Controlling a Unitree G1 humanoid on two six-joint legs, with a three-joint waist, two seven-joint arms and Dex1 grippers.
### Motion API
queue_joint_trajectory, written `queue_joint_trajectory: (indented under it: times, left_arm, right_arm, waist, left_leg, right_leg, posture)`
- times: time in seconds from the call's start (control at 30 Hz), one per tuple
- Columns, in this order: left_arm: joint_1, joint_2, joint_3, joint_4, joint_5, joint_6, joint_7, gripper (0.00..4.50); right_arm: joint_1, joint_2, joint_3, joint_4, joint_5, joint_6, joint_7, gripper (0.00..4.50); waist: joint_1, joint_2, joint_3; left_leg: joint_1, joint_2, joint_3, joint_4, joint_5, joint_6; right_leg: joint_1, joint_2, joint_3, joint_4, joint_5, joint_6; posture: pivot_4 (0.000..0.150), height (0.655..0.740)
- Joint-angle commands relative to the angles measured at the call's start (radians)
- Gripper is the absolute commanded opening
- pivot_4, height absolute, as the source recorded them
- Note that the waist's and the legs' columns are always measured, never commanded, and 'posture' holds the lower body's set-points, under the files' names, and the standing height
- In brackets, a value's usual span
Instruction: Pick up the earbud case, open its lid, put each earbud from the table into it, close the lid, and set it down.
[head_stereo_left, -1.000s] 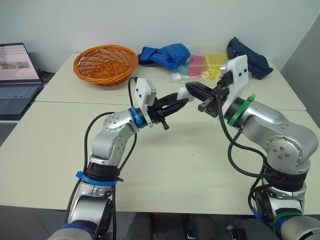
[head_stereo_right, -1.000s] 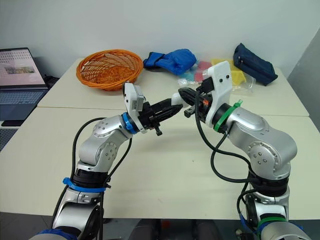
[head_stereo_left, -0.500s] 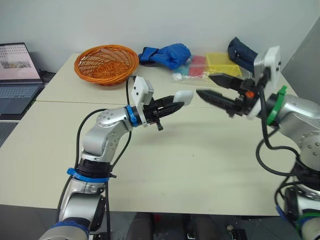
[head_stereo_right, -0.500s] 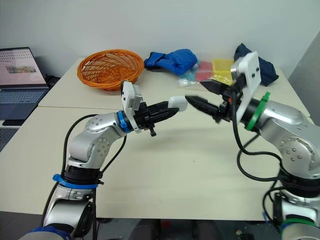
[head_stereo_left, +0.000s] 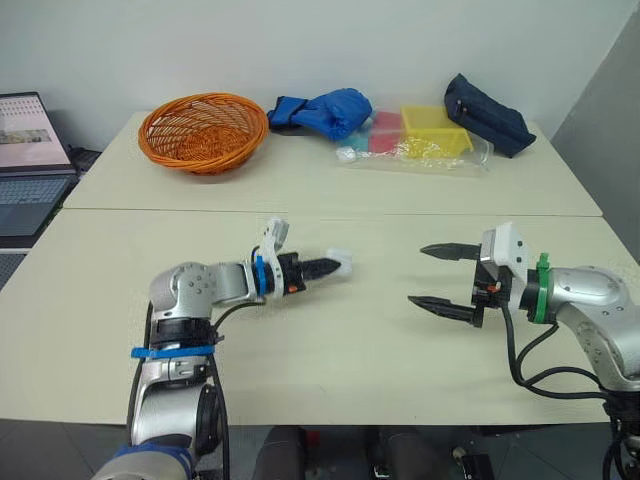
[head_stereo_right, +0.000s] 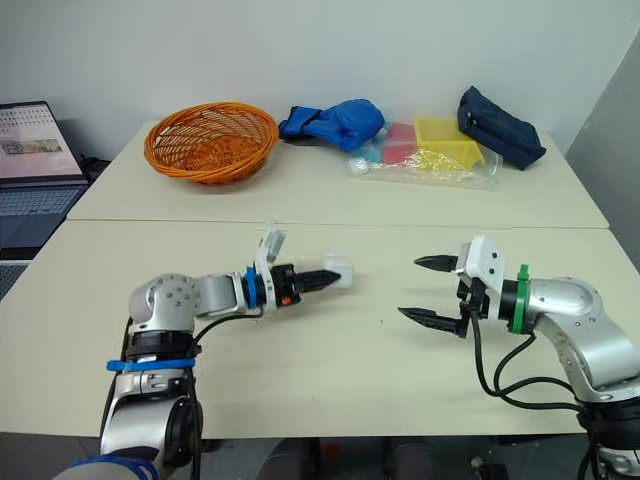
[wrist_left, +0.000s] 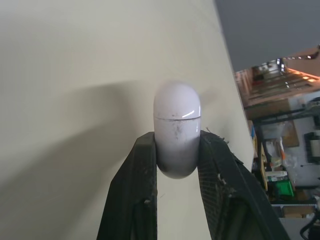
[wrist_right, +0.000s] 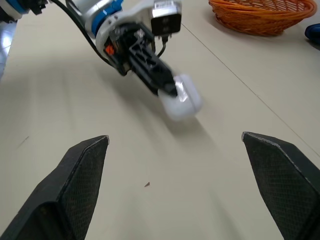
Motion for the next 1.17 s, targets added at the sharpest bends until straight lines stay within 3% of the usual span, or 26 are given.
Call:
queue_joint_trajectory:
  times: [0.03, 0.13, 0.37, 0.43, 0.53, 0.6, 0.67, 0.8, 1.0, 1.17]
  left_arm:
    - [0.024, 0.004, 0.001, -0.015, 0.015, 0.001, 0.014, 0.74]
    - [0.032, 0.003, 0.001, 0.001, 0.026, -0.02, 0.012, 0.74]
    - [0.025, 0.024, 0.028, 0.005, 0.023, -0.01, 0.012, 2.99]
    - [0.062, 0.101, -0.004, -0.055, 0.032, -0.003, -0.024, 3.69]
    - [0.126, 0.309, -0.055, -0.154, 0.047, -0.047, -0.164, 4.47]
    - [0.151, 0.387, -0.072, -0.184, 0.069, -0.138, -0.232, 4.47]
    - [0.189, 0.483, -0.07, -0.245, 0.133, -0.404, -0.409, 4.47]
    - [0.311, 0.582, -0.1, -0.288, 0.293, -0.907, -0.682, 4.47]
    - [0.346, 0.57, -0.068, -0.251, 0.374, -1.051, -0.622, 4.47]
    - [0.374, 0.559, -0.078, -0.285, 0.374, -1.043, -0.605, 4.47]
  right_arm:
    - [0.004, 0.002, -0.006, 0.003, -0.017, -0.052, 0.017, 4.47]
    - [0.005, 0.017, -0.009, 0.0, -0.007, -0.033, -0.006, 4.47]
    - [-0.014, 0.025, -0.015, 0.009, 0.0, -0.017, -0.007, 4.5]
    - [-0.025, 0.029, -0.018, 0.022, 0.006, -0.01, -0.009, 4.5]
    - [-0.02, 0.011, -0.031, 0.069, -0.005, -0.039, 0.021, 4.5]
    - [-0.014, 0.002, -0.035, 0.09, -0.015, -0.061, 0.038, 4.5]
    - [-0.027, 0.002, -0.041, 0.12, -0.016, -0.076, 0.045, 4.5]
    - [-0.042, 0.0, -0.041, 0.152, -0.007, -0.088, 0.067, 4.5]
    - [-0.083, 0.01, -0.05, 0.196, -0.005, -0.107, 0.069, 4.5]
    - [-0.094, 0.017, -0.025, 0.204, -0.012, -0.111, 0.088, 4.5]
  waist:
    - [0.0, 0.0, 0.0]
    - [-0.002, 0.0, 0.0]
    - [-0.009, 0.0, 0.0]
    - [-0.015, 0.0, 0.0]
    - [-0.033, -0.002, 0.0]
    - [-0.032, -0.002, 0.0]
    - [-0.026, -0.002, 0.001]
    - [-0.009, -0.002, 0.001]
    - [0.001, -0.003, 0.001]
    - [0.001, -0.003, 0.001]
  left_leg:
    - [0.001, 0.0, 0.001, 0.0, 0.0, 0.0]
    - [0.006, -0.001, 0.004, 0.0, 0.0, 0.0]
    - [0.015, -0.001, 0.001, 0.0, 0.0, 0.0]
    - [0.016, -0.001, 0.001, 0.0, 0.0, 0.0]
    - [0.019, 0.0, 0.003, -0.003, 0.0, 0.0]
    - [0.024, 0.0, 0.004, -0.006, 0.0, -0.001]
    - [0.027, -0.001, 0.004, -0.012, 0.0, -0.001]
    - [0.026, 0.0, 0.005, -0.016, 0.0, -0.001]
    - [0.024, 0.0, 0.009, -0.017, -0.001, -0.002]
    - [0.024, 0.0, 0.01, -0.017, -0.001, -0.002]
  right_leg:
    - [0.0, 0.0, 0.001, 0.001, 0.0, 0.0]
    - [0.001, -0.001, 0.004, 0.005, 0.0, 0.0]
    - [0.009, 0.0, 0.002, 0.007, -0.001, -0.002]
    - [0.01, 0.0, 0.003, 0.007, -0.001, -0.002]
    - [0.01, 0.001, 0.006, 0.007, -0.002, -0.003]
    - [0.01, 0.002, 0.009, 0.01, -0.004, -0.007]
    - [0.011, 0.001, 0.009, 0.01, -0.006, -0.011]
    - [0.009, 0.0, 0.01, 0.009, -0.009, -0.015]
    - [0.009, -0.005, 0.012, 0.007, -0.012, -0.013]
    - [0.009, -0.004, 0.013, 0.006, -0.011, -0.011]
  posture:
    - [0.15, 0.74]
    - [0.15, 0.74]
    - [0.15, 0.74]
    - [0.15, 0.74]
    - [0.15, 0.74]
    - [0.15, 0.74]
    - [0.15, 0.74]
    - [0.15, 0.74]
    - [0.15, 0.74]
    - [0.15, 0.74]
